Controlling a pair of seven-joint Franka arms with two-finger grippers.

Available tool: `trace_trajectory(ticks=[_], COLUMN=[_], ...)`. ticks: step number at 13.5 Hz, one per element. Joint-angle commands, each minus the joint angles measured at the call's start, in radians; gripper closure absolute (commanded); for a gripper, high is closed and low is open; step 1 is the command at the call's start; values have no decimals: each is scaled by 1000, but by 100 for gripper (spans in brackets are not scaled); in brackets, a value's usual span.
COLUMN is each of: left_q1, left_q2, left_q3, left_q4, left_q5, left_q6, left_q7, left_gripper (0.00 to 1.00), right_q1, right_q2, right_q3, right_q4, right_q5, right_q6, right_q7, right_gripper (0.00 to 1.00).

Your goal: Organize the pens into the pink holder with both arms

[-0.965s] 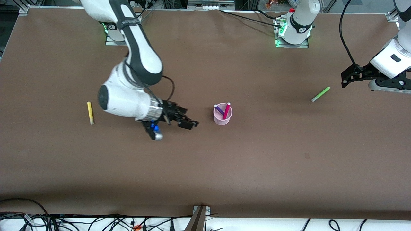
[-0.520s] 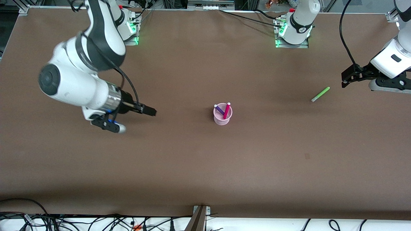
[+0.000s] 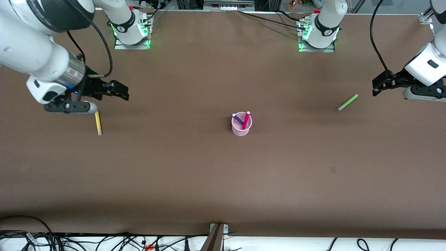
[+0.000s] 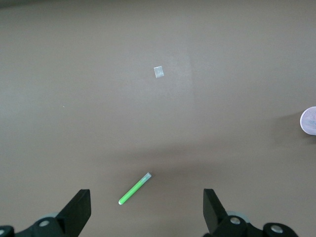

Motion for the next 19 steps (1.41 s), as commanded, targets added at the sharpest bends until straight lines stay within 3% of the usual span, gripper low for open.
trace_trajectory(ticks=[1, 4, 8, 12, 14, 16, 19], left_q1=[4, 4, 6, 4, 1, 3, 1], left_q2=[13, 16, 18, 33, 33, 35, 35], left_q3=[-2, -3, -2, -3, -6, -8, -8], left_q4=[31, 31, 67, 91, 92, 91, 92], left_q5=[-18, -16, -13, -11, -10, -15, -12], left_q6=[-17, -17, -48, -66, -66, -66, -66], left_q7=[-5, 4, 4, 4, 1, 4, 3], left_gripper=[0, 0, 0, 0, 0, 0, 0], right_q1=[10, 10, 10, -35, -165, -340, -527], right_q2=[-39, -37, -53, -157, -180, -212, -243], right_q3=[-29, -69, -71, -57, 56, 237, 441], right_q4=[-14, -12, 6, -90, -98, -125, -150], right_q5=[-71, -97, -93, -108, -114, -139, -159], right_q6=[-18, -13, -70, -87, -88, -76, -72], right_q7=[-83, -210, -224, -215, -212, -154, -89], right_gripper=[0, 0, 0, 0, 0, 0, 0])
